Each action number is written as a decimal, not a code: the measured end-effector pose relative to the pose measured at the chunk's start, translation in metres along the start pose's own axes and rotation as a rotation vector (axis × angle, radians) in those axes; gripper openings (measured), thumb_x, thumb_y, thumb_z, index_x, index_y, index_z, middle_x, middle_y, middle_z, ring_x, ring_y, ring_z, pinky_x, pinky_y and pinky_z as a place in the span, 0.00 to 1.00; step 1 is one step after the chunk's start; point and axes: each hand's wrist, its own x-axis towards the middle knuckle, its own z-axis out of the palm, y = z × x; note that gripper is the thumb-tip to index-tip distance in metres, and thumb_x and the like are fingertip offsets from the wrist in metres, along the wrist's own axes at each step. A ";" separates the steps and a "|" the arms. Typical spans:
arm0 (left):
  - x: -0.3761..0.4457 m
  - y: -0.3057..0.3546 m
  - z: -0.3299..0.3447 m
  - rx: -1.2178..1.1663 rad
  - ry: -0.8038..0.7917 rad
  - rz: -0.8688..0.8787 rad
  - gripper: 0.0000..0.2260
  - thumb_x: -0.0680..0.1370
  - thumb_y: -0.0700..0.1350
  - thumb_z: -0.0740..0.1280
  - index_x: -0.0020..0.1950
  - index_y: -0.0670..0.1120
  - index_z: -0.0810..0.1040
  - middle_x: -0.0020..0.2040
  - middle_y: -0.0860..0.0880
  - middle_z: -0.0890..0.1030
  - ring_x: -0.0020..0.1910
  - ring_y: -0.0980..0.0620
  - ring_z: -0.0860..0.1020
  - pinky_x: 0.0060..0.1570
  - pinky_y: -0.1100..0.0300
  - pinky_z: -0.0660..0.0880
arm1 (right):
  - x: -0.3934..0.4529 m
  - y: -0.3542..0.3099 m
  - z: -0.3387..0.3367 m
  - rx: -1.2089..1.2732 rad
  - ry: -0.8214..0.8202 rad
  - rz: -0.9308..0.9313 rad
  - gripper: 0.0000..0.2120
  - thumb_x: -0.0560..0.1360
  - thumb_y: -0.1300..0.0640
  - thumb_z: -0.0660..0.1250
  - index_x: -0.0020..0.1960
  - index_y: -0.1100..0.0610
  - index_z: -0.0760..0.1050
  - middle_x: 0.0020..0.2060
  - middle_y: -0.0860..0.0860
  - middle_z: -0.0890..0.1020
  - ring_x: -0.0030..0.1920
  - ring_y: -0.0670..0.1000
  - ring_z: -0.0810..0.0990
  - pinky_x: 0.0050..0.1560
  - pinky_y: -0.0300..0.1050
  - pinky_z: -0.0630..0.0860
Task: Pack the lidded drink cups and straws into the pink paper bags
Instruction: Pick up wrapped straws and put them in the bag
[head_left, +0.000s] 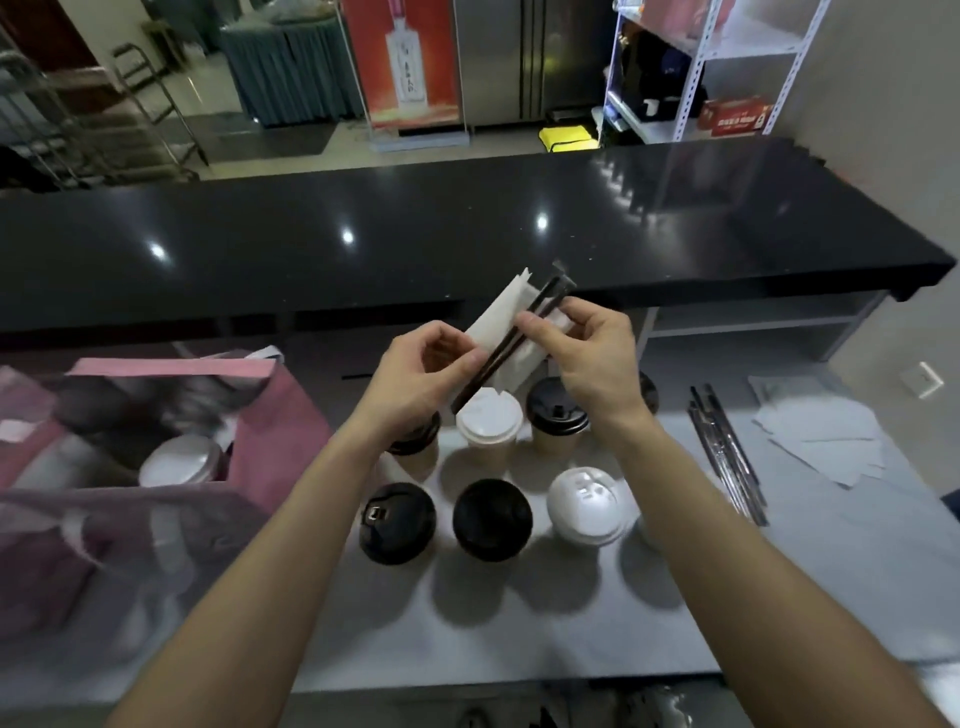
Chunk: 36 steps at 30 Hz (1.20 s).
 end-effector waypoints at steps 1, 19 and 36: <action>-0.004 0.000 -0.017 0.041 0.009 0.016 0.06 0.81 0.45 0.77 0.54 0.44 0.85 0.50 0.44 0.89 0.52 0.44 0.88 0.62 0.43 0.83 | -0.002 -0.006 0.008 -0.009 0.014 -0.016 0.06 0.77 0.55 0.80 0.49 0.57 0.88 0.43 0.56 0.90 0.47 0.61 0.90 0.55 0.66 0.85; -0.114 -0.095 -0.308 0.529 0.342 -0.028 0.03 0.80 0.45 0.77 0.52 0.53 0.86 0.50 0.56 0.87 0.54 0.52 0.84 0.61 0.45 0.81 | -0.013 -0.054 0.256 0.119 -0.330 -0.177 0.04 0.77 0.63 0.78 0.51 0.57 0.87 0.42 0.52 0.89 0.44 0.53 0.88 0.49 0.53 0.87; -0.109 -0.155 -0.379 0.855 -0.130 0.052 0.59 0.55 0.83 0.69 0.83 0.62 0.63 0.85 0.52 0.61 0.87 0.52 0.37 0.76 0.42 0.22 | -0.048 -0.017 0.371 -0.994 -0.957 0.014 0.08 0.76 0.49 0.79 0.45 0.52 0.85 0.33 0.54 0.80 0.31 0.47 0.72 0.33 0.47 0.68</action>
